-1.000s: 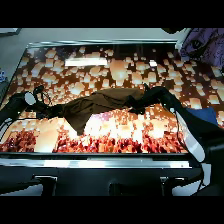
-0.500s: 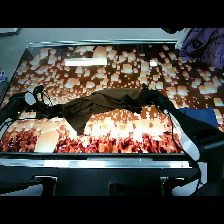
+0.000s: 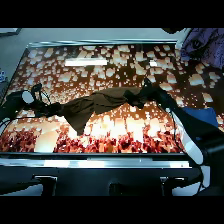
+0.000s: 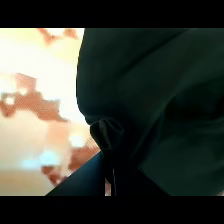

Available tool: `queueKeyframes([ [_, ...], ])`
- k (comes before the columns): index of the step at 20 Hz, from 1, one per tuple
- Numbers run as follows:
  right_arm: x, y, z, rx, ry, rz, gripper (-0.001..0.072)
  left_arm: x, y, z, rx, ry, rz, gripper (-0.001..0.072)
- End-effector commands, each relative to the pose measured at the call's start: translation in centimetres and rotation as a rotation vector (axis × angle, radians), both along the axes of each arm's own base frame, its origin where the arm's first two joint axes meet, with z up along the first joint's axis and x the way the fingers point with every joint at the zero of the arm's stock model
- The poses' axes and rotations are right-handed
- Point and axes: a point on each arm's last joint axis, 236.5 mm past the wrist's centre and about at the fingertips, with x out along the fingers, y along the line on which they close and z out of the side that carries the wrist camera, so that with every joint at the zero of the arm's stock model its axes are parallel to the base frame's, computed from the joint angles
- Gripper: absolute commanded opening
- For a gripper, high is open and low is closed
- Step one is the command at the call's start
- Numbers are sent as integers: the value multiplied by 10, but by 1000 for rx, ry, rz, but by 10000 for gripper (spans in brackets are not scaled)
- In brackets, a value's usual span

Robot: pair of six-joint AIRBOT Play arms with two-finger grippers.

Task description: Fold the clothes and pants, and hang the long-sleeved shirts on hangers.

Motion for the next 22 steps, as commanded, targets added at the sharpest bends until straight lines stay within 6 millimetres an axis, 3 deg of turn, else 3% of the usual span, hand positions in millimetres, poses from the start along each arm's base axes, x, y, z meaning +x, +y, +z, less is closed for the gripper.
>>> queueKeyframes([
  [1, 19, -16, 93, -117, -220, 74, 28, 31, 15, 65, 33, -155, -36, 12],
  [3, 20, -33, 183, -206, -399, 96, 28, 53, 38, 155, 115, -348, -24, 12],
  [5, 0, -62, 289, -309, -597, 76, 29, 51, 60, 266, 220, -568, 3, 12],
  [6, -18, -79, 337, -359, -682, 51, 29, 38, 69, 323, 273, -684, 23, 12],
  [8, -72, -115, 424, -431, -841, -20, 29, -4, 71, 419, 318, -900, 56, 12],
  [10, -137, -144, 481, -455, -954, -84, 30, -59, 67, 482, 327, -1066, 77, 13],
  [11, -169, -154, 497, -454, -986, -104, 30, -86, 64, 500, 330, -1119, 84, 12],
  [13, -217, -168, 509, -427, -996, -131, 30, -136, 61, 522, 333, -1190, 96, 12],
  [14, -231, -171, 507, -405, -975, -147, 30, -155, 59, 528, 334, -1213, 100, 13],
  [16, -239, -174, 493, -385, -905, -158, 30, -174, 56, 532, 326, -1234, 99, 12],
  [17, -232, -172, 483, -396, -866, -147, 31, -173, 52, 530, 309, -1228, 88, 13],
  [19, -202, -163, 458, -415, -777, -116, 31, -152, 41, 507, 257, -1157, 51, 12],
  [21, -157, -147, 418, -442, -659, -61, 31, -118, 31, 461, 195, -1019, 11, 12],
  [22, -133, -138, 394, -451, -596, -25, 31, -98, 26, 426, 157, -922, -8, 13],
])
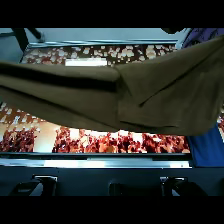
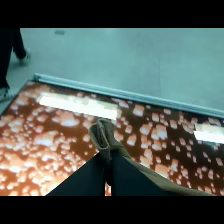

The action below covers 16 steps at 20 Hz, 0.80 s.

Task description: Fold the clothes and pants, and hang the long-sleeved shirts on hangers.

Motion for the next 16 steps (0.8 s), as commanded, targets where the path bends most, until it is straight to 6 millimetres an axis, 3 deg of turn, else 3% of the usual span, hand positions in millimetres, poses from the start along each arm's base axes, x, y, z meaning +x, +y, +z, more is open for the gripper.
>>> queueKeyframes([
  [1, 68, 29, -83, -33, 247, 39, 31, 47, -22, -95, -88, 266, -89, 13],
  [4, 135, 81, -201, 14, 526, 130, 34, 91, -26, -234, -157, 595, -98, 13],
  [7, 193, 112, -321, 67, 691, 136, 33, 113, -25, -367, -213, 827, -70, 13],
  [10, 232, 125, -416, 151, 757, 58, 35, 116, -30, -459, -274, 989, -52, 13],
  [12, 240, 130, -445, 209, 787, 13, 80, 114, -37, -493, -317, 1077, -51, 13],
  [14, 246, 125, -442, 237, 775, -1, 99, 111, -38, -508, -329, 1116, -48, 13],
  [16, 251, 91, -421, 280, 764, -24, 293, 112, -37, -508, -327, 1115, -48, 13],
])
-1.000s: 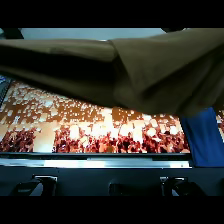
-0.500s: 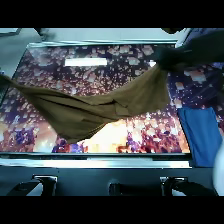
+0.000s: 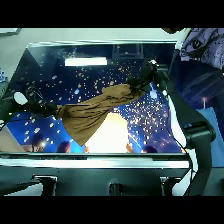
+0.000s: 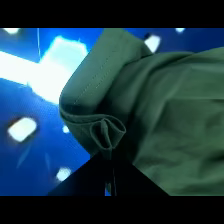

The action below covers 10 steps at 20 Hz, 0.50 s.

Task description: Fold the clothes and pants, and hang the long-sleeved shirts on hangers.

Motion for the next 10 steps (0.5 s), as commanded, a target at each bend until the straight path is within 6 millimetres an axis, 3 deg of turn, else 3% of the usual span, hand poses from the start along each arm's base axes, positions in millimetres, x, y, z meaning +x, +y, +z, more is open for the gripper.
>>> queueKeyframes([
  [1, 12, -45, 12, 70, 1, -78, 293, -3, -2, -21, -15, 40, -1, 13],
  [4, 5, -130, 35, 121, 25, -145, 347, -6, -3, -17, -14, 42, -17, 13],
  [6, 1, -160, 34, 206, 58, -188, 352, -7, -4, -17, -16, 46, -18, 13],
  [8, 4, -163, 24, 273, 72, -190, 357, -7, -4, -16, -16, 45, -19, 13],
  [10, 4, -148, 3, 311, 109, -153, 359, -7, -4, -16, -16, 45, -19, 13],
])
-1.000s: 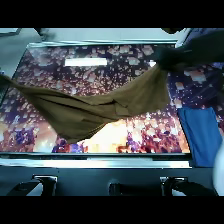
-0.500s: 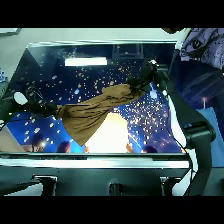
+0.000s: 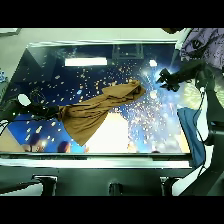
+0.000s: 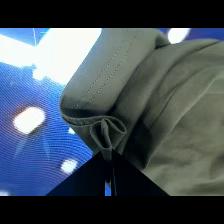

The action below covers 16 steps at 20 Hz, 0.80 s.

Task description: Fold the clothes and pants, and hang the long-sleeved shirts on hangers.

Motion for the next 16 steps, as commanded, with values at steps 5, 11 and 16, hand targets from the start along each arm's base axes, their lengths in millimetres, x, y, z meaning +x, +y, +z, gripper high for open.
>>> queueKeyframes([
  [5, -1, 69, -62, 132, 62, 141, 391, -1, -1, -1, -1, 4, -3, 13],
  [11, 7, 94, -96, 74, 73, 121, 232, -1, 0, -1, -1, 3, -4, 13],
  [16, 14, 80, -67, 29, 18, 102, 29, 5, 0, 10, 0, -18, -5, 13],
])
